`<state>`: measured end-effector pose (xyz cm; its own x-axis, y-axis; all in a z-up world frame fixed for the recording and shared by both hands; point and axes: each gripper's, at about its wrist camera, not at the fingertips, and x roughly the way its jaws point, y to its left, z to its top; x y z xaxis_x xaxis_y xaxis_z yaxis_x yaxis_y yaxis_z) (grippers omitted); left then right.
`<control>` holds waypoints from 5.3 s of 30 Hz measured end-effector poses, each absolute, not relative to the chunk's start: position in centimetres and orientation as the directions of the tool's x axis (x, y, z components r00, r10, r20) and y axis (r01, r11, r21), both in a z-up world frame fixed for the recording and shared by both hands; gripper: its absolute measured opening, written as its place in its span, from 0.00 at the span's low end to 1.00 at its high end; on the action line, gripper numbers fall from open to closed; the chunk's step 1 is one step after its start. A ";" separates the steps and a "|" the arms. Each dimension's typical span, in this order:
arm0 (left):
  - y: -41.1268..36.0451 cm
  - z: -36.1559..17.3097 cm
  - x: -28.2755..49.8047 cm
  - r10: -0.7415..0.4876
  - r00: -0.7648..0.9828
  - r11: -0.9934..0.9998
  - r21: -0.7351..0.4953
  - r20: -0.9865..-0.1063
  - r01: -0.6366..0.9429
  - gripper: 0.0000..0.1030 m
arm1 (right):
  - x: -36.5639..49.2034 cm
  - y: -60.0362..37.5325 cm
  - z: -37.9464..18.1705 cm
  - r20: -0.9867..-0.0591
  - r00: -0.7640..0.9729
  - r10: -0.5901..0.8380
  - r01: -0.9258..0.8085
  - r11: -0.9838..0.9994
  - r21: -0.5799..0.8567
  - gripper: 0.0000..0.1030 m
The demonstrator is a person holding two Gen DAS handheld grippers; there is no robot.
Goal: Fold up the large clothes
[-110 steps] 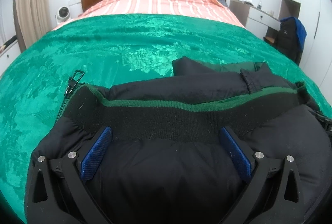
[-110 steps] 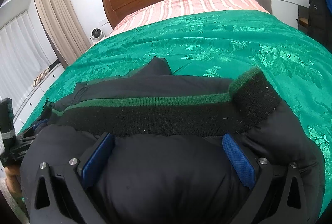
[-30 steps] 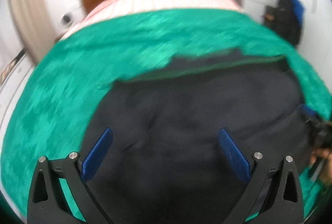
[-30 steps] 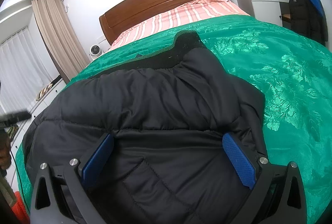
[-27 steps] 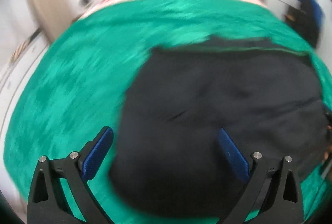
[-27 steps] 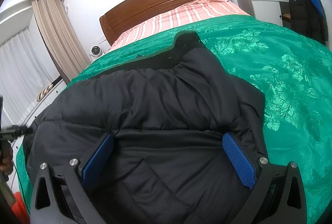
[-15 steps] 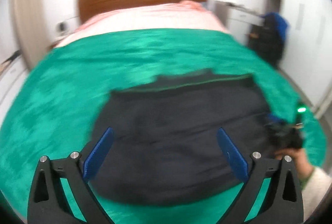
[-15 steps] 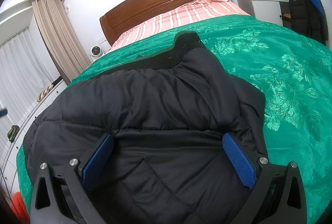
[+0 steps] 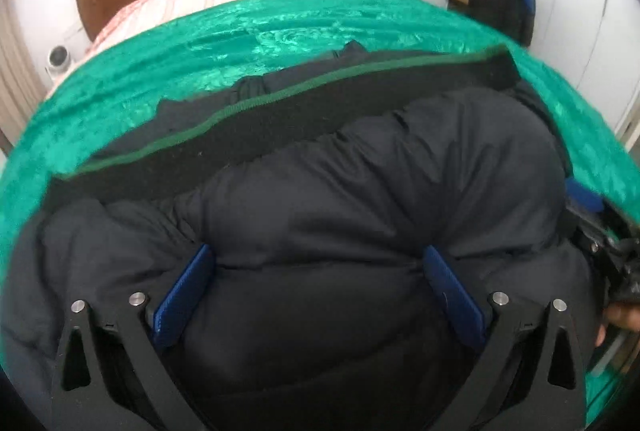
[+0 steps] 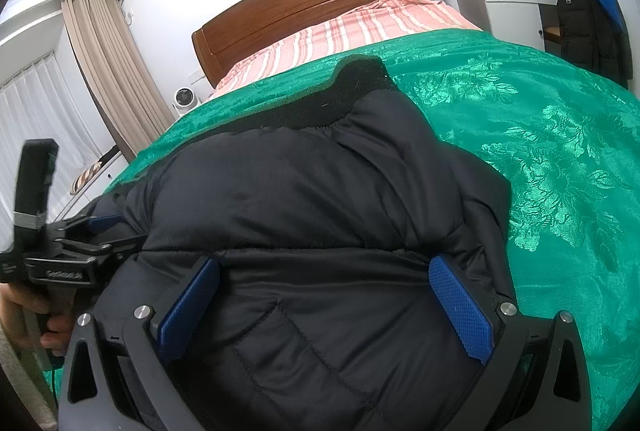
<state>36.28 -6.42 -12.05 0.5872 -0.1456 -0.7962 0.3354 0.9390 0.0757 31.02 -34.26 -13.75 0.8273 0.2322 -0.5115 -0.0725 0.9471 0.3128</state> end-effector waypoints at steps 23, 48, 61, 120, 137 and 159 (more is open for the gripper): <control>-5.8 -14.1 26.1 -0.145 0.609 0.915 0.128 -0.780 0.382 0.98 | 30.2 -34.0 -11.7 -0.564 0.801 0.200 -0.047 0.961 0.273 0.99; -11.7 -14.0 25.4 -0.502 0.386 0.758 -0.179 -0.774 0.627 0.99 | 29.0 -37.8 -8.6 -0.502 0.654 0.565 -0.070 0.707 0.704 0.30; 10.4 -2.9 26.0 -0.624 0.520 0.782 -0.466 -0.583 0.415 0.98 | 26.9 -10.8 5.3 -0.545 0.733 0.407 -0.378 0.910 0.171 0.30; 25.5 -12.6 34.5 -0.343 0.550 0.919 -0.393 -0.762 0.029 0.29 | 26.2 6.0 -10.8 -0.604 0.776 0.183 -0.433 0.850 -0.299 0.86; 28.8 -9.9 30.0 -0.511 0.483 0.809 -0.588 -0.711 -0.010 0.99 | 26.8 -10.9 -5.4 -0.639 0.581 0.504 -0.306 0.863 0.403 0.98; 23.6 -10.5 32.9 -0.592 0.528 0.737 -0.674 -0.609 0.048 0.67 | 27.0 -2.3 -4.9 -0.549 0.549 0.631 -0.692 0.711 0.125 0.77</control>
<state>32.94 23.59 -10.50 0.5278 -0.5917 -0.6094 0.0481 0.7371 -0.6740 27.05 -2.31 -4.85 0.5487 0.6308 -0.5486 -0.6923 0.7108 0.1247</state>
